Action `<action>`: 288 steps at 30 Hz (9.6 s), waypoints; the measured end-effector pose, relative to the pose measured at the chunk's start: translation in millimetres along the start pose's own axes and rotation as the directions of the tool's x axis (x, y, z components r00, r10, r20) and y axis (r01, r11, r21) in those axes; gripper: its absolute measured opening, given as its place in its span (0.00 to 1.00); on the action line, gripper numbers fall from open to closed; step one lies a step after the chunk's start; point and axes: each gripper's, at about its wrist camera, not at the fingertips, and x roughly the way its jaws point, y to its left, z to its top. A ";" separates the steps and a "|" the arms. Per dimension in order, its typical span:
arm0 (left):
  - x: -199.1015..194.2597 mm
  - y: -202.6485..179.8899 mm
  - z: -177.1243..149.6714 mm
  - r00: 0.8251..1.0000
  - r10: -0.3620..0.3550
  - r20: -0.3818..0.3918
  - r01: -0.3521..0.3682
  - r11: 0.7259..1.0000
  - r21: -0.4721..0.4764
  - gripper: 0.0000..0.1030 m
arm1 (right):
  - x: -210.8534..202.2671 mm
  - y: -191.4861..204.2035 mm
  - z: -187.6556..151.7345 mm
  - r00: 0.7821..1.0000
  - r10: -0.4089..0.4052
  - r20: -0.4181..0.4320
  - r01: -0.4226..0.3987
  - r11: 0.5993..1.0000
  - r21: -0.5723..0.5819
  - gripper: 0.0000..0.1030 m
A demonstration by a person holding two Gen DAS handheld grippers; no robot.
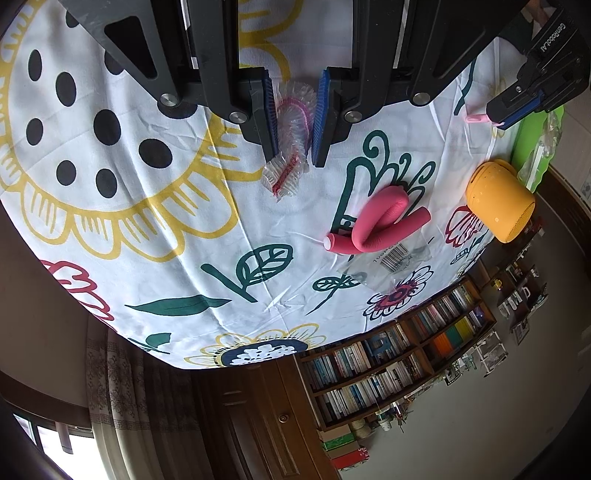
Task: Organize soft objects
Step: 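Carry the pink clip to the green plate with left while right carries the brush, then open the left tool over the plate while right lowers the brush in and opens, then move both open tools from the plate toward the pink foam tube and clear bag, then close the right tool on the pink foam tube, then close the left tool on the clear printed plastic bag and lift it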
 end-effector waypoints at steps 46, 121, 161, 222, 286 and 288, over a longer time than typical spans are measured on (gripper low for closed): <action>-100.6 93.9 -6.2 0.984 0.043 0.173 -0.011 0.983 -0.182 0.12 | 3.9 80.6 39.4 0.996 0.080 0.047 -0.077 0.995 -0.068 0.18; -131.7 221.5 -36.0 0.963 0.213 0.166 -0.117 0.884 -0.452 0.57 | 31.2 308.9 -15.9 0.869 0.447 -0.212 -0.494 0.767 -0.410 0.44; -123.1 198.0 -34.7 0.966 0.216 0.142 -0.143 0.904 -0.403 0.75 | 25.4 213.2 -28.5 0.926 0.337 -0.169 -0.373 0.882 -0.288 0.55; -78.7 78.4 -1.1 0.989 0.114 0.099 -0.100 0.986 -0.130 0.80 | 48.4 65.7 35.5 0.999 -0.047 -0.022 0.045 0.996 -0.081 0.75; 148.6 -31.6 124.1 0.999 0.015 -0.052 -0.012 0.998 0.056 0.18 | -12.7 -40.9 4.7 0.997 0.063 0.055 -0.067 0.994 0.084 0.75; 142.7 -32.5 119.4 0.999 0.007 -0.047 -0.005 0.999 0.046 0.18 | -12.7 -41.2 4.4 0.996 0.065 0.056 -0.069 0.994 0.086 0.75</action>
